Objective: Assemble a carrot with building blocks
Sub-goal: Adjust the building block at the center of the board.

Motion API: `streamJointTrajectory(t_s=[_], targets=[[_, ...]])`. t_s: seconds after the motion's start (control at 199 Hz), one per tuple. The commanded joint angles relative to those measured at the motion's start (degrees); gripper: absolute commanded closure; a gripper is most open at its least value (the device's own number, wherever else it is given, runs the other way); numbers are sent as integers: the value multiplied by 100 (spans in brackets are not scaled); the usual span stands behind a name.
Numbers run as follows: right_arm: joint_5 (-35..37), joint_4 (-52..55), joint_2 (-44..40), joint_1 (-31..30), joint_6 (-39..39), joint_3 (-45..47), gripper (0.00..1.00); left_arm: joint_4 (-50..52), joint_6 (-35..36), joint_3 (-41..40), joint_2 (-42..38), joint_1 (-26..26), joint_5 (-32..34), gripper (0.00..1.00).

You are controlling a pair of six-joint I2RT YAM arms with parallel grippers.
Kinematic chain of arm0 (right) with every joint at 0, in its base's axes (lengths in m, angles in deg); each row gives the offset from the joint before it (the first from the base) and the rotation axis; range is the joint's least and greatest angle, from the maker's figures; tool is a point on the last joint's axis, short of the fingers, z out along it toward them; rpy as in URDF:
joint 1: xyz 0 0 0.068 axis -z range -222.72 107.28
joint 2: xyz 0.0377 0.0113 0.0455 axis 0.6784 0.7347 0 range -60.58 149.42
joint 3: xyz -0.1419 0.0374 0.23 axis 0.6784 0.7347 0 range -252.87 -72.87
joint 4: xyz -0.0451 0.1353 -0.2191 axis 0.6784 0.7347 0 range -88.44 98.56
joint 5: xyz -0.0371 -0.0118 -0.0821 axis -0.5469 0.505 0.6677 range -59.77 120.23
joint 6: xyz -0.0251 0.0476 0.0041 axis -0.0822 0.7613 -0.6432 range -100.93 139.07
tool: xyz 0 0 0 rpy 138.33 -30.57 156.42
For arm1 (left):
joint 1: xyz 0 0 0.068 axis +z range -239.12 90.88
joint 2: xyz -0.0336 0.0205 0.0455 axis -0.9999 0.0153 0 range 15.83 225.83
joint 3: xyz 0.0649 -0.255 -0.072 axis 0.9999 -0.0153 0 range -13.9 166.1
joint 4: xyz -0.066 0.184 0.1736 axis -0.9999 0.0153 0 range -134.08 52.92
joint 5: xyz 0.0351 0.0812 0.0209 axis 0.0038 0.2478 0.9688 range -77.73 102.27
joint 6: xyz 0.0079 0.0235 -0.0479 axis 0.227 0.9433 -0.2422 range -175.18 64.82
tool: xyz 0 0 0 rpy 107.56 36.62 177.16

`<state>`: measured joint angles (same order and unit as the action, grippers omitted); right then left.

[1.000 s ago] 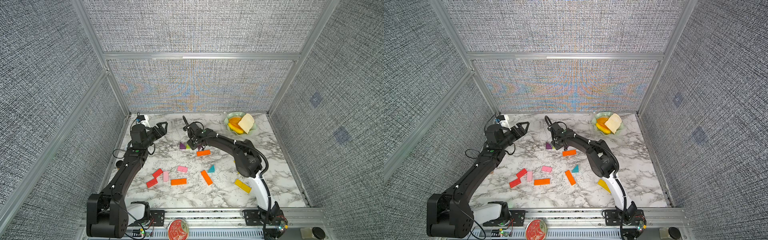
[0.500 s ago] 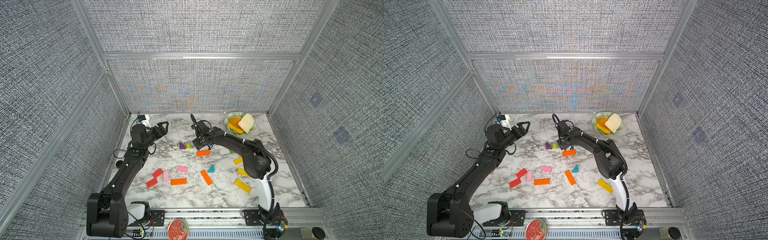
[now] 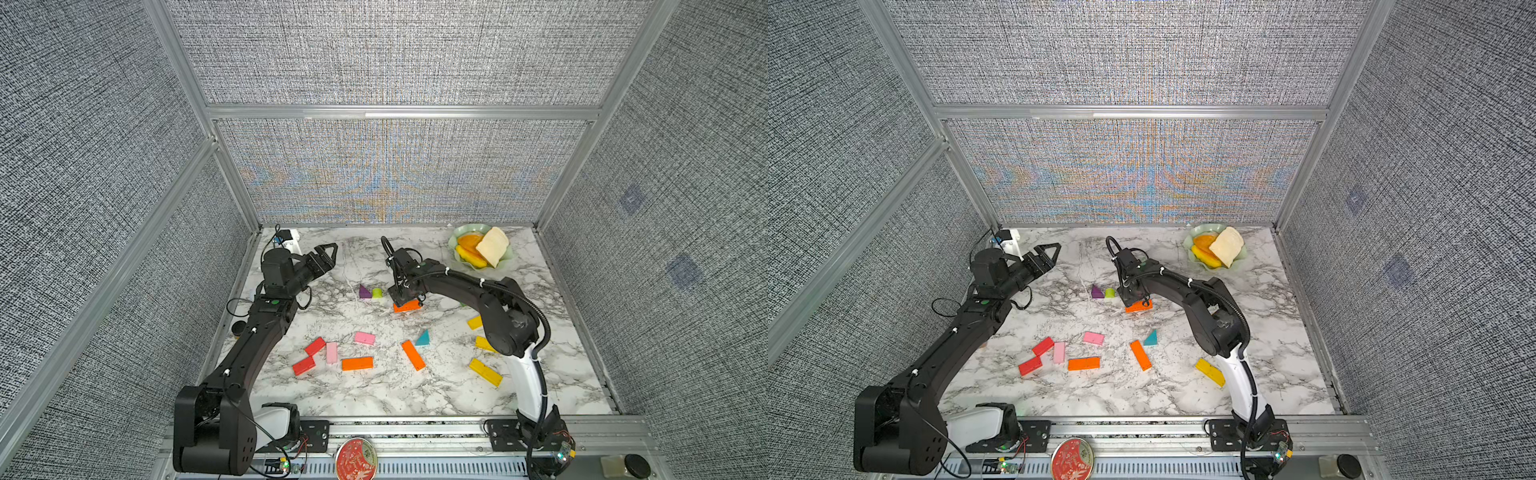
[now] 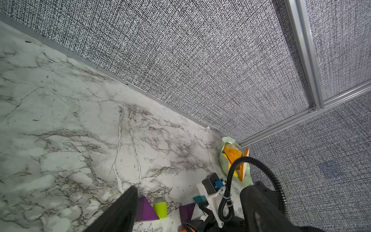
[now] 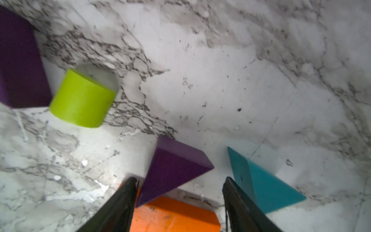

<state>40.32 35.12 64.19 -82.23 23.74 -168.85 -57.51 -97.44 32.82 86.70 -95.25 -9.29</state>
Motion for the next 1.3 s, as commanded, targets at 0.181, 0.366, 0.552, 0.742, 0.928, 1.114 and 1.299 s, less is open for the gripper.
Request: streamJointTrajectory(t_s=[0.181,0.366,0.552,0.742,0.928,1.114,1.299], targets=[[186,2,-331,283,107,425,40,-95,27,-10,-15,-5,-11,15],[318,-43,-377,425,209,373,42,-74,42,-7,-13,-3,34,15],[259,-21,-240,513,274,73,43,-46,78,-5,0,-2,78,15],[208,32,10,512,219,-269,43,-37,95,2,6,-4,82,15],[327,-129,-330,439,317,-24,43,-36,97,4,13,-2,90,15],[2,-353,-583,328,462,276,41,-37,88,4,-2,-7,78,15],[-340,-333,-362,196,596,88,28,-37,78,4,13,-5,66,15]])
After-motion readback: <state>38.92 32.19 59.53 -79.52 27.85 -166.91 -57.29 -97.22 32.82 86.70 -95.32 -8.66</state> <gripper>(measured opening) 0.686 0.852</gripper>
